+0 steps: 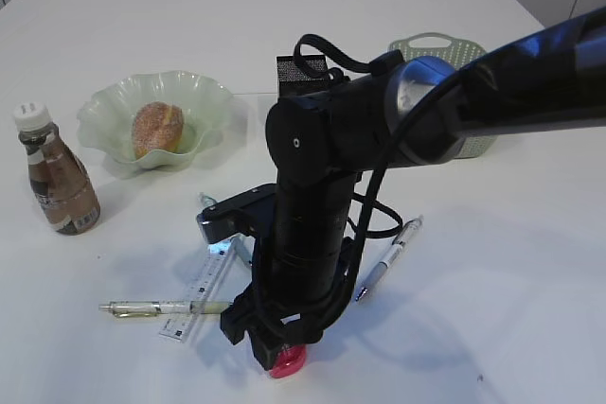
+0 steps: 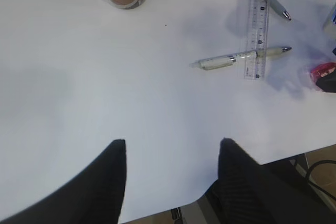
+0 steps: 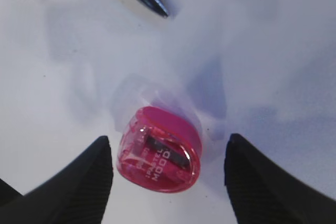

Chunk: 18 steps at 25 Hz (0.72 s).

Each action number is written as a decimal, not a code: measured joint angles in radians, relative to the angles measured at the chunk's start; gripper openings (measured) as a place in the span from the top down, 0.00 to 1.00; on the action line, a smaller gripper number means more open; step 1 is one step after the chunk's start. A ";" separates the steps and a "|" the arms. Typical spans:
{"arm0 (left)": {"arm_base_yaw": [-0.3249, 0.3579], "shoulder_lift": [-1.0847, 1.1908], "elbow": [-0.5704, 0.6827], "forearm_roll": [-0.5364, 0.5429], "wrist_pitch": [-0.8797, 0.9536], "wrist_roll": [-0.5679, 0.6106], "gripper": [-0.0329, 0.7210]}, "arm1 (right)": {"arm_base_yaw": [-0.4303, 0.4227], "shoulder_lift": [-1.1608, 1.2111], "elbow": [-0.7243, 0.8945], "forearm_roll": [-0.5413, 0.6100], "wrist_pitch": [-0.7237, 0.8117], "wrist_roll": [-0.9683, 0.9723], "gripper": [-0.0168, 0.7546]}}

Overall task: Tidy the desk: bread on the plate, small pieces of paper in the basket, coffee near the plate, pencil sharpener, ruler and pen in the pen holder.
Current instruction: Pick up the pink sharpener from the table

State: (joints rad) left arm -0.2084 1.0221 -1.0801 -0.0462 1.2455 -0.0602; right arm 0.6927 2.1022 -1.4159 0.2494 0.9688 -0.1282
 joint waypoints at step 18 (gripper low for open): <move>0.000 0.000 0.000 0.028 0.000 0.000 0.43 | 0.000 0.002 -0.002 0.000 0.002 0.128 0.30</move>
State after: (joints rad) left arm -0.2084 1.0221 -1.0801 -0.0186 1.2455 -0.0602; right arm 0.6927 2.1039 -1.4175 0.2496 0.9710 0.0000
